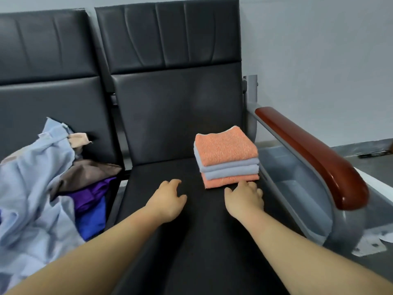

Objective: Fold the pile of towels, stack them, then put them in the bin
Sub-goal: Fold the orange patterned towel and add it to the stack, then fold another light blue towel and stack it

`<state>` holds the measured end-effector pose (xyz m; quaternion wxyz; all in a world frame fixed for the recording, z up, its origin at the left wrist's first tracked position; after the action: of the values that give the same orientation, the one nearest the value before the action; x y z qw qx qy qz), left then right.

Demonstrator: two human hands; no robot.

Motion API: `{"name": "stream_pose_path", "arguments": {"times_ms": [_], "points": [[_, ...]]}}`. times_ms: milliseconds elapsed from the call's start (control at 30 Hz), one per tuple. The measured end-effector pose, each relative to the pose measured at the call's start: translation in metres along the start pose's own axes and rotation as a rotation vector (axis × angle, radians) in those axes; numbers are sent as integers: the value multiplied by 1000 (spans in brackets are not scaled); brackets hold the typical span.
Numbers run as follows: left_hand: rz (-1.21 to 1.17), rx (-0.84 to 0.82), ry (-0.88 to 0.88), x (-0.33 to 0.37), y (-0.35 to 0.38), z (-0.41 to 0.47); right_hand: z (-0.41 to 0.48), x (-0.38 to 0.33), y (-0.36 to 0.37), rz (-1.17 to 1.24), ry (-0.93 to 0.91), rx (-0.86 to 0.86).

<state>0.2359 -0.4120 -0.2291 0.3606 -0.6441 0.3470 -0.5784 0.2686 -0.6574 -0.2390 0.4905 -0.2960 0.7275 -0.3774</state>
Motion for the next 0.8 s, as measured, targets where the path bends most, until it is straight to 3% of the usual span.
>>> {"name": "stream_pose_path", "arguments": {"times_ms": [167,267,400,500,667,800], "points": [[132,104,-105,-82,-71,-71,-83,-77,64,-55,-303,-240],[229,315,-152,-120,-137,-103,-124,-129,92,-61,-444,-358],[446,628,-387,-196,-225,-177,-206,-225,137,-78,-690,-489],[427,555,-586,-252,-245,-205,-256,-281,161,-37,-808,-553],[317,207,-698,-297,-240,-198,-294,-320,200,-174,-865,-664],[329,242,-652,-302,-241,-193,-281,-327,236,-277,-827,-581]]}}
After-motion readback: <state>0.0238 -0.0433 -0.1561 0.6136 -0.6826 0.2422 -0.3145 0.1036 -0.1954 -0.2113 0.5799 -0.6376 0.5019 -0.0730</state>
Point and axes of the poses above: each hand's wrist, its own z-axis towards the middle knuckle, its own y-axis out of the palm, x = y × z, the point moved 8 cm from there along z, towards the middle knuckle, and after that the axes turned 6 degrees about y, right-handed, at the moved point
